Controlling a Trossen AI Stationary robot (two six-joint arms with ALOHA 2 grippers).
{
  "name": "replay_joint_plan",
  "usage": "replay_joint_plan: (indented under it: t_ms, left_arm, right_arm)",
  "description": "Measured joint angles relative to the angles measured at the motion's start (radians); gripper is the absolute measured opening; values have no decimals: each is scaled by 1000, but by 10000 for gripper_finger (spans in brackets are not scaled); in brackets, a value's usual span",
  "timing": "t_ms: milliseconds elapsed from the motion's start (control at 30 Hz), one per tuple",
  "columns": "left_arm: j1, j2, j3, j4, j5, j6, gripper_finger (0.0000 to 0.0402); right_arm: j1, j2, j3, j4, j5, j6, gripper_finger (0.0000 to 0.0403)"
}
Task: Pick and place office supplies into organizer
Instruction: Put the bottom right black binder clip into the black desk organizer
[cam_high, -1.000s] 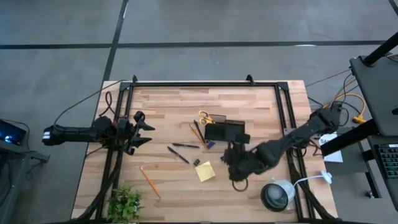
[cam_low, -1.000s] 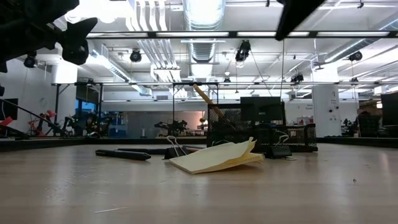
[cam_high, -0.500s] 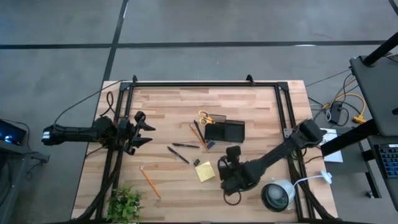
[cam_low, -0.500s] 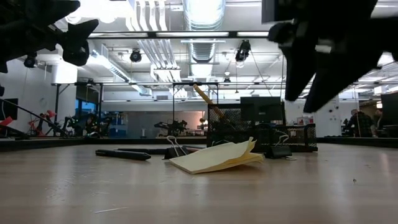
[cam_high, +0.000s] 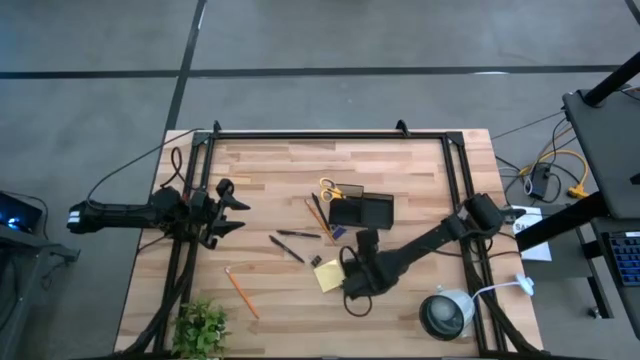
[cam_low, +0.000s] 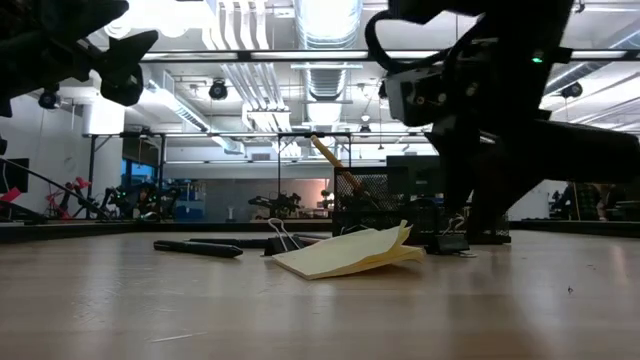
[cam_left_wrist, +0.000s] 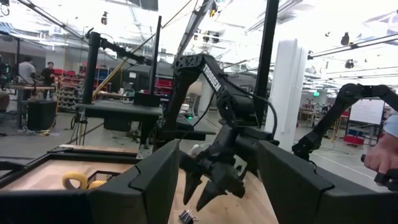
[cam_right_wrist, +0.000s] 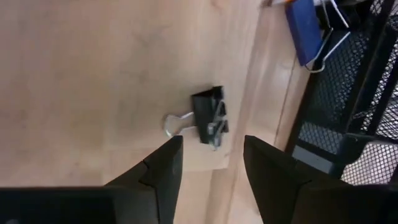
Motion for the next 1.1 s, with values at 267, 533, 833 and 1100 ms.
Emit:
replay_joint_plan:
  t_ms: [267,533,833,1100]
  left_arm:
    - [0,1,0,0,0,0,201]
    - [0,1,0,-1,0,0,201]
    - [0,1,0,0,0,0,201]
    - [0,1,0,-1,0,0,201]
  right_arm:
    - [-56,-2,-6,5,-102,-95,128]
    - [-82,-2,-6,42,-166,-166,86]
    - [-111,-2,-7,46,-168,-177,19]
    - [-147,-44,24,-7,-174,-102,8]
